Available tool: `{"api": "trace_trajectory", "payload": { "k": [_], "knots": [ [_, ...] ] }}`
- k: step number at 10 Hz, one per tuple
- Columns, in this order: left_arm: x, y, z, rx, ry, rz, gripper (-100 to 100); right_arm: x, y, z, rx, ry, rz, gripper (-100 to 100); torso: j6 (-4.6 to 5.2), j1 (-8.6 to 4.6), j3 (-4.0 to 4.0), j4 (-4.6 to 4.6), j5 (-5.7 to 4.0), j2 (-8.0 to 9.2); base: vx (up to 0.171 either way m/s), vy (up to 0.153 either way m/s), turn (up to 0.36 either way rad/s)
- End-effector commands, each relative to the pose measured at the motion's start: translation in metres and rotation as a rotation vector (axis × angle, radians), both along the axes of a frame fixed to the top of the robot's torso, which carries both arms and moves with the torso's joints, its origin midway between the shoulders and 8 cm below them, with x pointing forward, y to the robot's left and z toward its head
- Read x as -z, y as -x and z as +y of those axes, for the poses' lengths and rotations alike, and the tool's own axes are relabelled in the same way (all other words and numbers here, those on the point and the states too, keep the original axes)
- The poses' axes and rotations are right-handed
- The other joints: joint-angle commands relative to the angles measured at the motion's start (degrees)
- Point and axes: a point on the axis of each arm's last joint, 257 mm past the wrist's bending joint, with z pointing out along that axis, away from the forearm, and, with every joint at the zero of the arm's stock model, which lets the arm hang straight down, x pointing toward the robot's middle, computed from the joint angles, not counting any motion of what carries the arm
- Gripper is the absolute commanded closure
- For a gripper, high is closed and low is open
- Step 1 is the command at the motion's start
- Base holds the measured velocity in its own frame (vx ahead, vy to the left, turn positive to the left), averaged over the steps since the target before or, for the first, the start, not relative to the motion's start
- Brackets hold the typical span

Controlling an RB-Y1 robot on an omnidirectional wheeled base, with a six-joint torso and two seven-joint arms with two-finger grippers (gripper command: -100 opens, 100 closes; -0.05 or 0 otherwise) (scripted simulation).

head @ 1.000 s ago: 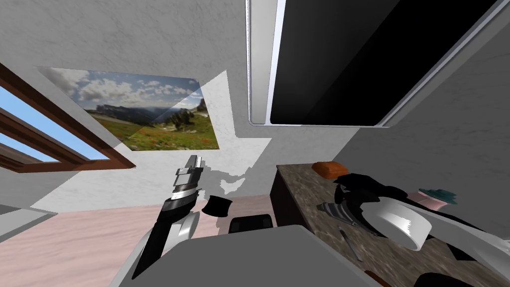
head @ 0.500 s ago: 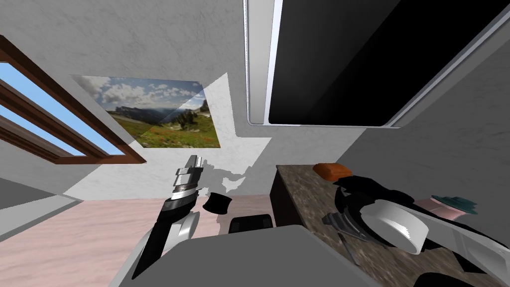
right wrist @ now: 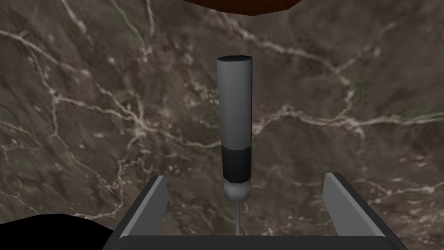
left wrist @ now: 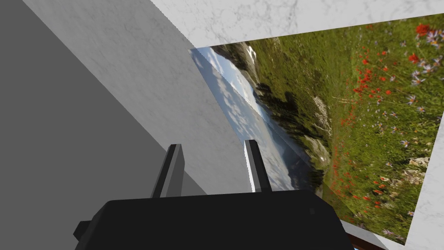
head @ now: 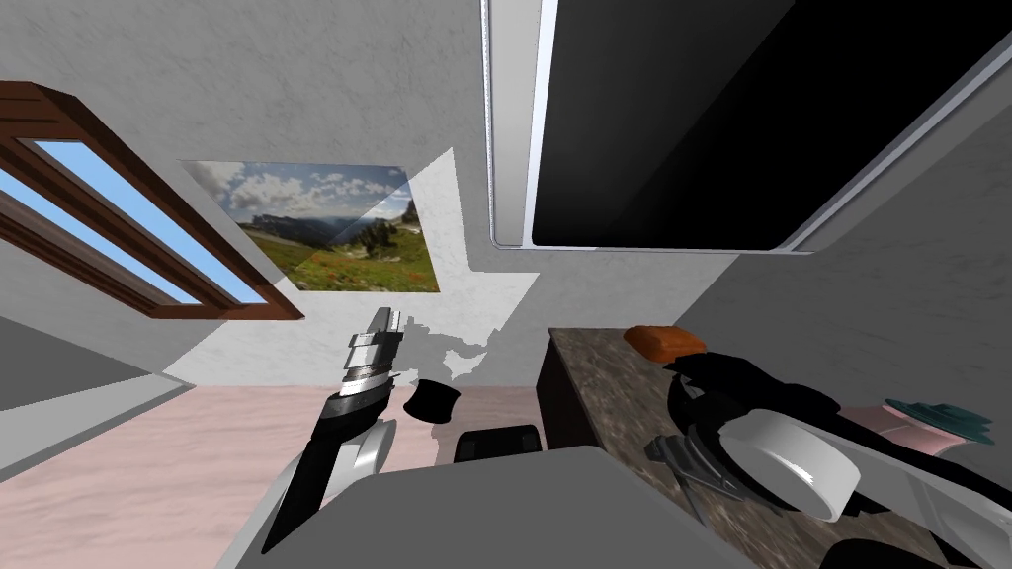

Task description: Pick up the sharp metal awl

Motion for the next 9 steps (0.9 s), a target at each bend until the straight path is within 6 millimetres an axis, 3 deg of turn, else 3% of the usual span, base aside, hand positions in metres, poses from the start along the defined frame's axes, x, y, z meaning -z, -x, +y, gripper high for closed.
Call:
{"api": "trace_trajectory", "payload": {
  "k": [1, 2, 3, 7, 8, 9],
  "knots": [
    [0.0, 0.0, 0.0, 0.0, 0.0, 0.0, 0, 0.009, 0.006, -0.002, 0.014, 0.001, -0.002, -100, 0.0, 0.0, 0.0, 0.0, 0.0, 0.0, -0.007, 0.005, 0.093],
    [0.0, 0.0, 0.0, 0.0, 0.0, 0.0, 0, 0.006, 0.003, -0.002, 0.009, 0.0, -0.001, -100, 0.0, 0.01, 0.0, 0.0, 0.0, 0.0, -0.003, 0.001, 0.016],
    [0.0, 0.0, 0.0, 0.0, 0.0, 0.0, 0, 0.006, 0.003, -0.002, 0.009, 0.0, -0.002, 100, 0.02, 0.01, 0.0, 0.0, 0.01, -0.01, 0.0, 0.0, 0.0],
    [0.0, 0.0, 0.0, 0.0, 0.0, 0.0, 0, 0.006, 0.003, -0.002, 0.01, 0.0, -0.002, 100, -0.01, 0.0, -0.03, -0.01, -0.03, -0.04, 0.0, 0.0, 0.0],
    [0.0, 0.0, 0.0, 0.0, 0.0, 0.0, 0, 0.006, 0.003, -0.002, 0.01, 0.0, -0.002, 0, -0.01, -0.01, -0.03, -0.01, -0.03, -0.04, 0.0, 0.0, 0.0],
    [0.0, 0.0, 0.0, 0.0, 0.0, 0.0, 0, -0.003, -0.002, 0.001, -0.004, 0.0, -0.001, 100, -0.01, -0.01, -0.03, -0.01, -0.03, -0.04, 0.006, -0.003, -0.152]
  ]
}}
